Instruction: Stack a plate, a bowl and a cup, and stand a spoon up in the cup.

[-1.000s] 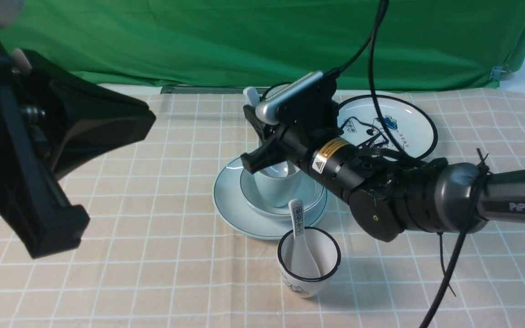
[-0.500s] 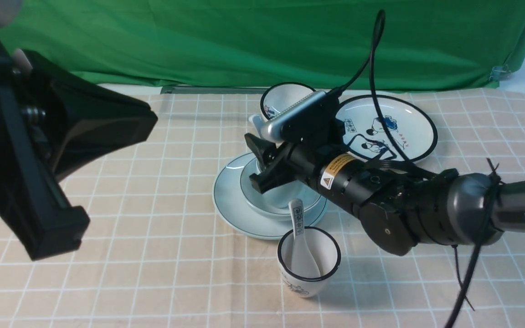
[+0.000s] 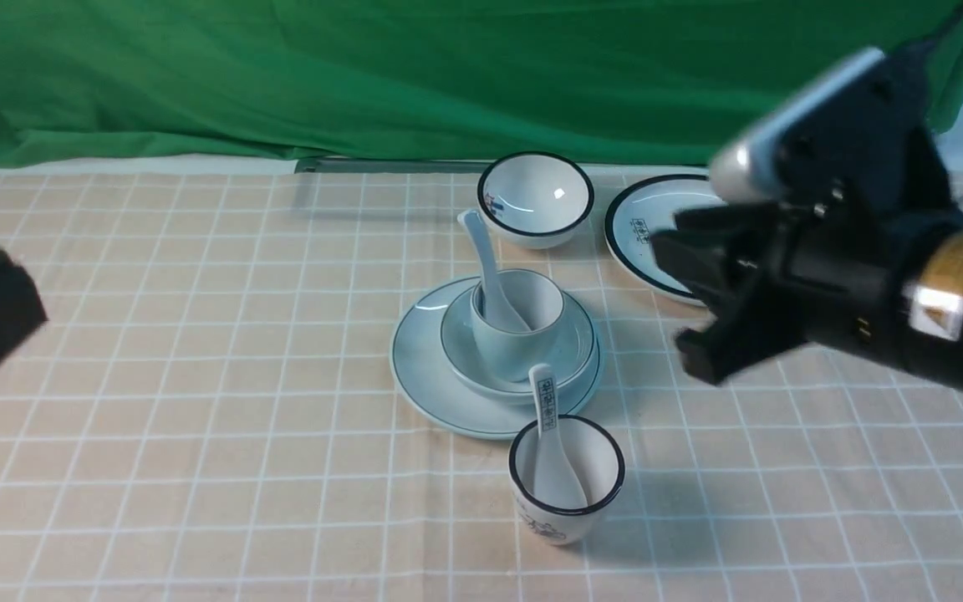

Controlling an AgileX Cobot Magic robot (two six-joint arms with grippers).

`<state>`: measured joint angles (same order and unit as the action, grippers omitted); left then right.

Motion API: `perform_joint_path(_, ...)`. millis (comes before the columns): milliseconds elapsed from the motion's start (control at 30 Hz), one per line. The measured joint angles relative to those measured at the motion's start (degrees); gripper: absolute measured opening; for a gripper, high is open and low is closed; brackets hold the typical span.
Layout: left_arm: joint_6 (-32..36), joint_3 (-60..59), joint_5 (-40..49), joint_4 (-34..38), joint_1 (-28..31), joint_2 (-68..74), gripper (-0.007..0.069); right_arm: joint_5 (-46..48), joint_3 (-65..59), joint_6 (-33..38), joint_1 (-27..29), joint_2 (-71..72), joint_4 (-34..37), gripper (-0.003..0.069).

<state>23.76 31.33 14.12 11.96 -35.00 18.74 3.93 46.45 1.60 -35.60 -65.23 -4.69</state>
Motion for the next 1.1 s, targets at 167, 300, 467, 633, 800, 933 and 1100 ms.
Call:
perform_joint_path(167, -0.1, -13.7, -11.8, -0.9, 0.0, -4.6, 0.0002, 10.3, -6.1, -6.7, 0.0, 11.0, 0.0, 0.0065)
perform_joint_path(300, -0.1, -21.2, -14.1, -1.3, 0.0, -4.8, 0.0002, 13.0, -9.5, -9.6, 0.0, 16.3, 0.0, 0.0066)
perform_joint_path(467, -0.1, -29.7, -14.1, -1.5, 0.0, -4.8, 0.0003, 13.5, -10.7, -10.0, 0.0, 18.1, 0.0, 0.0074)
perform_joint_path(633, -0.1, -31.6, -6.8, -1.6, 0.0, -4.8, 0.0003, 13.7, -10.7, -10.0, 0.0, 18.2, 0.1, 0.0083)
perform_joint_path(800, 1.9, -31.7, 1.5, -2.4, 0.0, -4.8, 0.0003, 13.3, -12.8, -8.7, 5.9, 22.8, -0.6, 0.0049)
perform_joint_path(933, 2.0, -31.7, 1.7, -2.4, 0.0, -4.8, 0.0003, 10.7, -21.4, -4.3, 14.5, 32.5, 1.2, 0.0018)
perform_joint_path(1100, 2.0, -31.7, 1.7, -2.4, 0.0, -4.8, 0.0003, 7.8, -36.4, -1.6, 22.0, 49.2, 2.1, 0.0018)
